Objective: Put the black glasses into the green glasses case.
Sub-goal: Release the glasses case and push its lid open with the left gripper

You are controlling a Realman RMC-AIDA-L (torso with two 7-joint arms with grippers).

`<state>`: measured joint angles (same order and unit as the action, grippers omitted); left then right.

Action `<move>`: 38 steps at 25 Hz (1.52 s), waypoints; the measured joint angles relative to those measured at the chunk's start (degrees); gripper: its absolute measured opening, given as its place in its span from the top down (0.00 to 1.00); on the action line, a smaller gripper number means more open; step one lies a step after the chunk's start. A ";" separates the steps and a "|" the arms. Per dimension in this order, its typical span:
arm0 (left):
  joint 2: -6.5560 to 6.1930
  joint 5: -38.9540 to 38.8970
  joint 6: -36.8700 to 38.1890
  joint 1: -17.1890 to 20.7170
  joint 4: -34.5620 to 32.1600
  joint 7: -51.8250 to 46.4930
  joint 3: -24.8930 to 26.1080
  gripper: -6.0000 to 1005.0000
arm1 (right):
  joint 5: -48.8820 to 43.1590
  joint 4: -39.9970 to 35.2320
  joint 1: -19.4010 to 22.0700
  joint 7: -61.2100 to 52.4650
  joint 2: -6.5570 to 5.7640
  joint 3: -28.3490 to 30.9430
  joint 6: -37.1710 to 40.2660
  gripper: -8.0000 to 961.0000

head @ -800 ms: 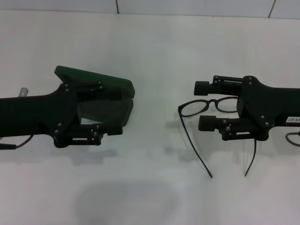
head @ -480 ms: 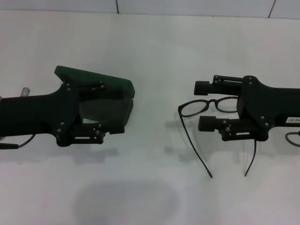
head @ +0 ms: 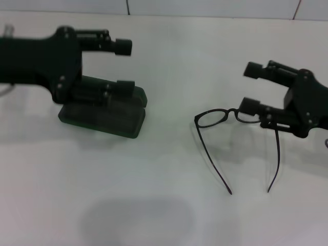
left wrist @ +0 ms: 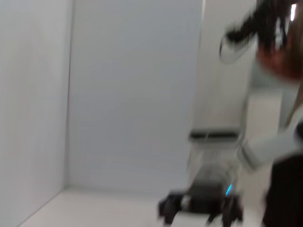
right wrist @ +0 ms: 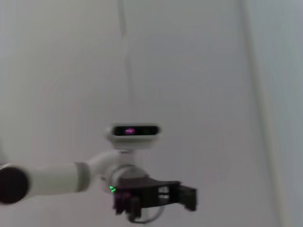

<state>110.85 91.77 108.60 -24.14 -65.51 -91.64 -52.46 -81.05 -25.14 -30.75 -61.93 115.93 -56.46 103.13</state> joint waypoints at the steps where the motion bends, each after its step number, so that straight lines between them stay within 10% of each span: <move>1: 0.20 2.06 -0.99 0.09 -3.73 -1.35 0.03 0.24 | 0.70 0.03 0.62 0.22 -0.01 0.01 -0.29 0.21; 6: 4.78 27.15 -6.56 -2.69 -24.93 -3.33 -0.41 0.24 | 3.52 1.71 3.57 0.60 0.14 -0.08 -0.65 0.21; 10: 7.35 43.60 -8.35 -7.91 -26.43 -2.51 -2.27 0.24 | 4.69 3.67 5.13 0.78 0.32 -0.14 -0.29 0.21; 18: 8.14 58.99 -15.72 -12.49 -15.52 -2.47 -10.75 0.26 | 6.18 5.55 6.13 1.16 0.34 -0.17 1.07 0.21; 38: 8.74 66.72 -26.45 -18.30 -0.38 -3.22 -13.51 0.29 | 6.87 8.41 7.73 3.39 0.09 -0.05 1.46 0.22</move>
<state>119.60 158.49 82.14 -42.44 -65.89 -94.86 -65.97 -74.18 -16.73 -23.03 -58.54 116.03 -56.51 104.59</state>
